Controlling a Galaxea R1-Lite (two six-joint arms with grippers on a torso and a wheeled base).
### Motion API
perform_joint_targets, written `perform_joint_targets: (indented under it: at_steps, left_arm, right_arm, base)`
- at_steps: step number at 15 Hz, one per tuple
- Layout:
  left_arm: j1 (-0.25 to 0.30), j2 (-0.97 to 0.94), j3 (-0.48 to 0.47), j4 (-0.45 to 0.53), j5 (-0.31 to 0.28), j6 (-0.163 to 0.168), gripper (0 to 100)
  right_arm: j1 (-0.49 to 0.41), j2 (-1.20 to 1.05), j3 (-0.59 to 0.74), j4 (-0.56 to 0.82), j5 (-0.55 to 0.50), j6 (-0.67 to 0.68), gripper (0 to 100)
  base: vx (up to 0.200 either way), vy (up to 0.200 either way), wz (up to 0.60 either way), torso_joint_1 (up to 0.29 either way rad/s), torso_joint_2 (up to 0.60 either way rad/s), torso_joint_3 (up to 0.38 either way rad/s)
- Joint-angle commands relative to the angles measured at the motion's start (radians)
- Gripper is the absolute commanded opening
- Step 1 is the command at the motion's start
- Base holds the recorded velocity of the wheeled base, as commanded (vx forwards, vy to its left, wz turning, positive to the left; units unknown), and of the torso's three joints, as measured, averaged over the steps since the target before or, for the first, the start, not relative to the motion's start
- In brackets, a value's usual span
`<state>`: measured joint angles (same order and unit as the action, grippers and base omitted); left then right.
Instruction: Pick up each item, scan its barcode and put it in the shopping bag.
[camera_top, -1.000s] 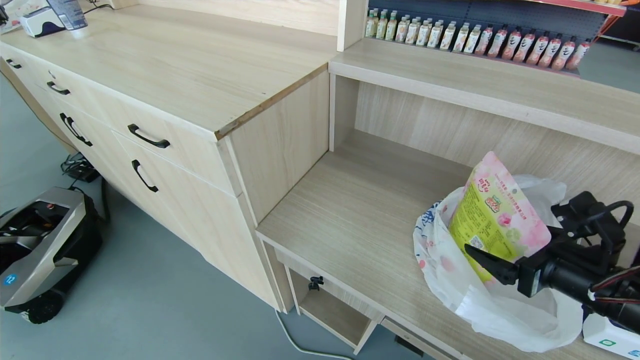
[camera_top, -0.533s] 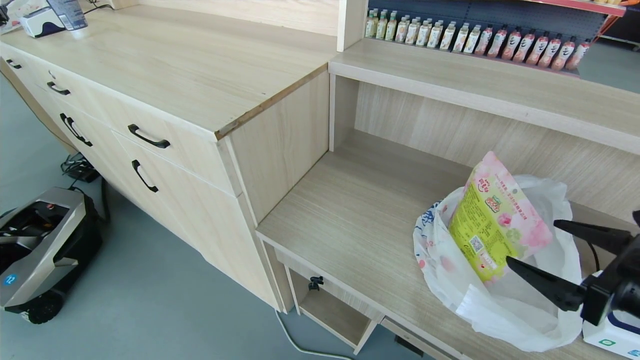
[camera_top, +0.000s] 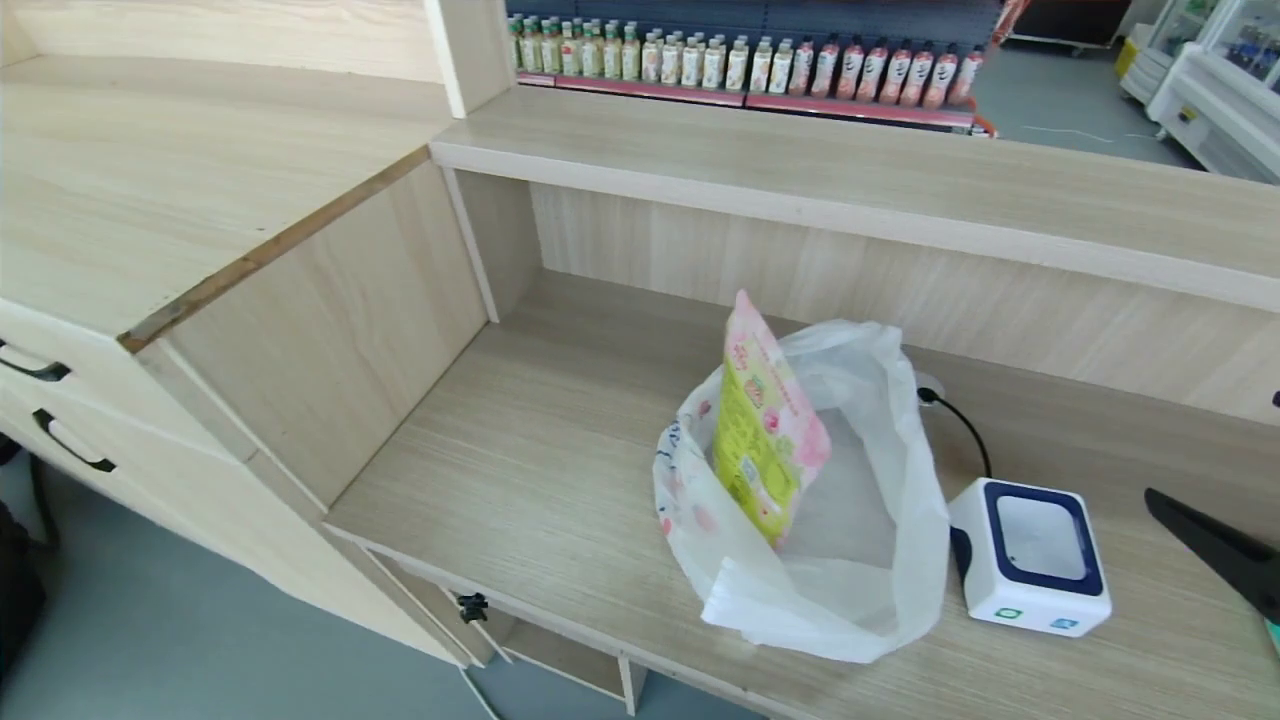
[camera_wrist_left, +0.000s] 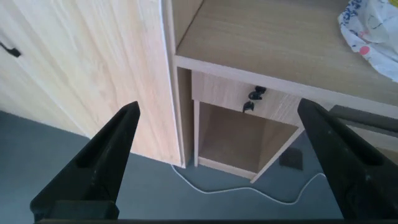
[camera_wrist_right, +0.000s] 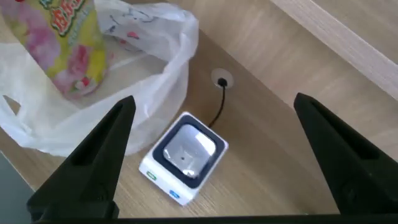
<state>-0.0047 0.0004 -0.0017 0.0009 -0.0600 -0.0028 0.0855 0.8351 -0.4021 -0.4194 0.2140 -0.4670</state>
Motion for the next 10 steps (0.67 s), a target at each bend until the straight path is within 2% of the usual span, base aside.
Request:
perform_joint_targets:
  at_steps: [1,3,5,7,10]
  left_arm:
    - [0.0,0.0,0.0,0.001,0.0,0.0,100]
    - [0.0,0.0,0.0,0.001,0.0,0.0,100]
    - [0.0,0.0,0.0,0.001,0.0,0.0,100]
    - [0.0,0.0,0.0,0.001,0.0,0.0,100]
    - [0.0,0.0,0.0,0.001,0.0,0.0,100]
  right_arm:
    - [-0.012,0.009,-0.027,0.021,-0.01,0.004,100]
    - [-0.024,0.042,-0.047,0.056,-0.088,0.048,100]
    - [-0.024,0.099,-0.08,0.1,-0.174,0.156,100]
    - [-0.036,0.171,-0.118,0.136,-0.191,0.268,100]
    - [-0.11,0.311,-0.127,0.143,-0.188,0.294,100]
  base:
    - [0.0,0.0,-0.6,0.002,0.01,0.012]
    - [0.0,0.0,-0.6,0.002,0.0,0.005]
    - [0.0,0.0,-0.6,0.01,0.0,0.002]
    - [0.0,0.0,0.0,0.0,0.0,0.0]
    - [0.0,0.0,0.0,0.0,0.0,0.0]
